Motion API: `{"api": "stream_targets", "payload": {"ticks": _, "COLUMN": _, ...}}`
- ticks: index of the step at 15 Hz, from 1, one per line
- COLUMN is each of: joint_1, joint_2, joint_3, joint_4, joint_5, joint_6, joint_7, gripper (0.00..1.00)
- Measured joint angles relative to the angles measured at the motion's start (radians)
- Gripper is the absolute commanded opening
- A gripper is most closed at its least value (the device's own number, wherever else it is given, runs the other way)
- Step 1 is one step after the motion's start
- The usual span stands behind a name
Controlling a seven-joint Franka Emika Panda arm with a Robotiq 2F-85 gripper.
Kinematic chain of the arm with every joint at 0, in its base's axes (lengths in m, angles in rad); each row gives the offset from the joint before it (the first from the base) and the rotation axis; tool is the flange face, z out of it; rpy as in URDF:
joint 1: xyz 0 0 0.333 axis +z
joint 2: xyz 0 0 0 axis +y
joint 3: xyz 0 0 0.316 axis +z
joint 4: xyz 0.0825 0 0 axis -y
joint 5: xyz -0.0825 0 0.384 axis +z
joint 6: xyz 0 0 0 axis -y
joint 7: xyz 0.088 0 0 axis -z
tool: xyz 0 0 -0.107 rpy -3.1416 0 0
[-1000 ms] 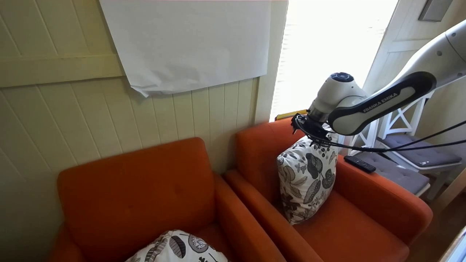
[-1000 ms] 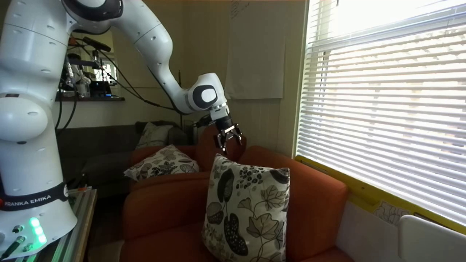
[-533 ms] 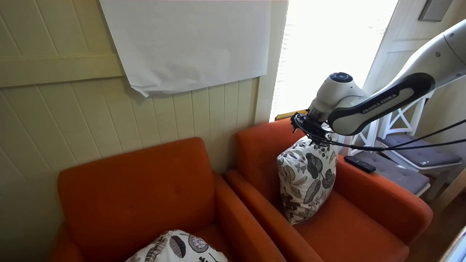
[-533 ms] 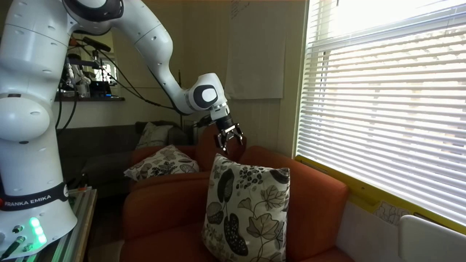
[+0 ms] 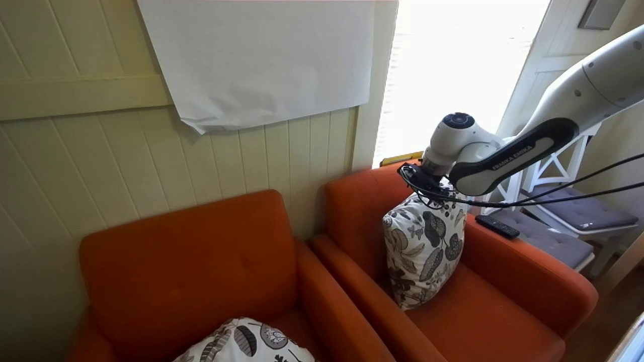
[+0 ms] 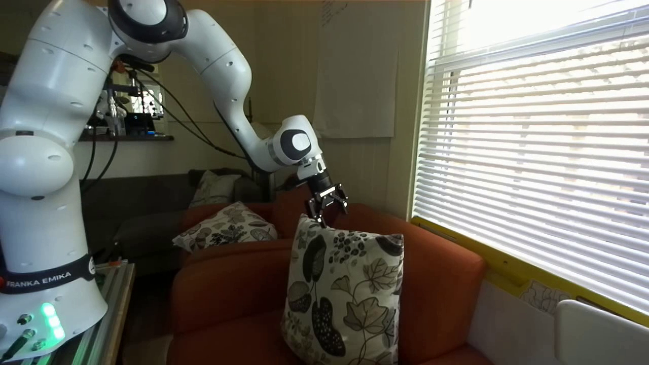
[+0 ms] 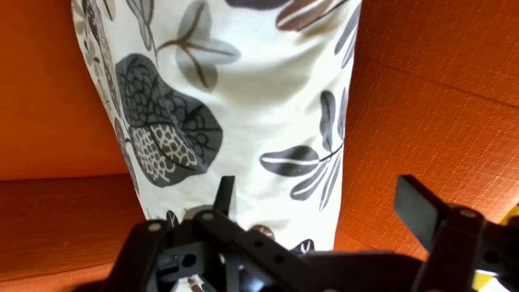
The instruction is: Put the pillow on the back of the sofa
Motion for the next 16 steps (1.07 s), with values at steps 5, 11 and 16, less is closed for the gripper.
{"api": "stream_targets", "payload": {"ticks": 5, "joint_1": 0.056, "joint_2": 0.074, "joint_3": -0.059, "joint_4": 0.047, "joint_5": -0.093, "joint_6": -0.021, "joint_7": 0.115, "gripper": 0.57}}
{"api": "stream_targets", "payload": {"ticks": 11, "joint_1": 0.062, "joint_2": 0.142, "joint_3": -0.065, "joint_4": 0.087, "joint_5": -0.135, "joint_6": -0.09, "joint_7": 0.158, "gripper": 0.16}}
{"api": "stream_targets", "payload": {"ticks": 16, "joint_1": 0.033, "joint_2": 0.161, "joint_3": -0.03, "joint_4": 0.113, "joint_5": -0.123, "joint_6": -0.141, "joint_7": 0.154, "gripper": 0.0}}
